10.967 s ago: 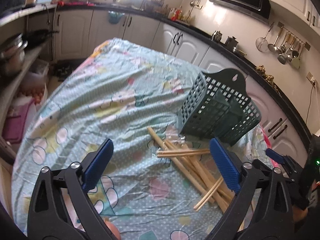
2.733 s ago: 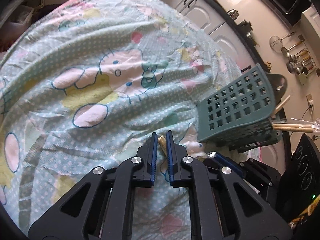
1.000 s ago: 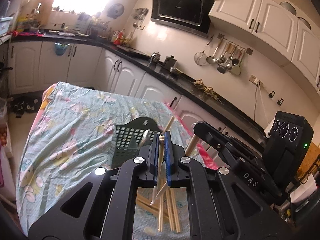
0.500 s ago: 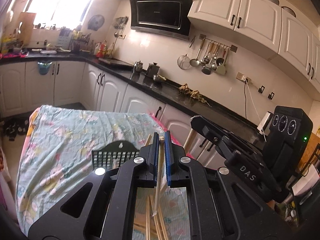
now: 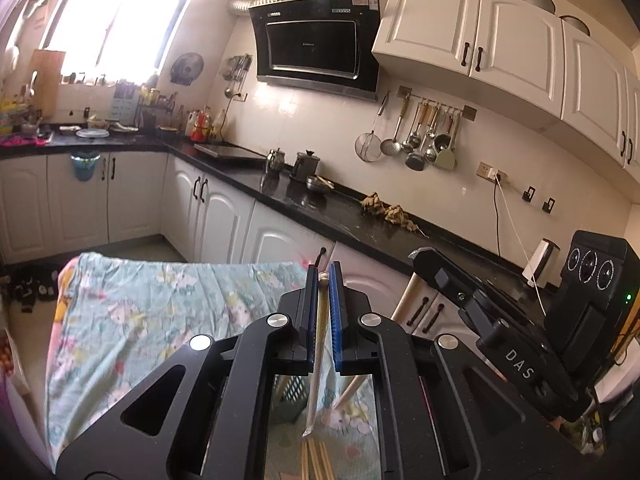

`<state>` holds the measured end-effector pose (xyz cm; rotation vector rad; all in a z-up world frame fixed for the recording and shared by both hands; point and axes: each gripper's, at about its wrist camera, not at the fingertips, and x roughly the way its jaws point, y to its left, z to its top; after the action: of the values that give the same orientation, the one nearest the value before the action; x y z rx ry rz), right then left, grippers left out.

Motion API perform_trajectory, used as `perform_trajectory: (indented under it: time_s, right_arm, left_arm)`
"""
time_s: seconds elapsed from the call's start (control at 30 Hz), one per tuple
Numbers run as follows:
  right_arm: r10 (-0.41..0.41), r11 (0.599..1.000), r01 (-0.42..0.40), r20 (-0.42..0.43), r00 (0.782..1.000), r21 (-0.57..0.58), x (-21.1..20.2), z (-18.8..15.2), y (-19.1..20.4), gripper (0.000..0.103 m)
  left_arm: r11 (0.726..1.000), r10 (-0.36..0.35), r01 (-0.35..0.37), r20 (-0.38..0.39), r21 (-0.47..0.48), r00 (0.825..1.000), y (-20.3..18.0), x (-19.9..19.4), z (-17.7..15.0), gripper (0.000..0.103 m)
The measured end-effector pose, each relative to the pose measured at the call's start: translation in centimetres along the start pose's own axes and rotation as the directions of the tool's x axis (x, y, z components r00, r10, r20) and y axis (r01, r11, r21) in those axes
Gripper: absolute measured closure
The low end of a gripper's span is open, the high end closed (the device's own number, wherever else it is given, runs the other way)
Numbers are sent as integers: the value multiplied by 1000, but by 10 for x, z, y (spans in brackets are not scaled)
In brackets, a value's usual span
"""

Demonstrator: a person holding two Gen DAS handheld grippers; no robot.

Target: Organize utensils

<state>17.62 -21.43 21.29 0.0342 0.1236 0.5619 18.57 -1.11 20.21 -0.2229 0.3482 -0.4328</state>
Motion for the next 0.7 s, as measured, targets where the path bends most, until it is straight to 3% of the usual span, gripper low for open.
perform_trajectory:
  time_s: [0.3,0.7]
  right_arm:
    - [6,1000,-7,36,999,21,19,12,-10,95]
    - [-17,1000,17,15,1000,-10,52,-4,-13,95]
  left_arm:
    - [999,23,-24,43,36,999,1,9,22,100]
    - [994,85,-88,59,57,995,16,35,7,100]
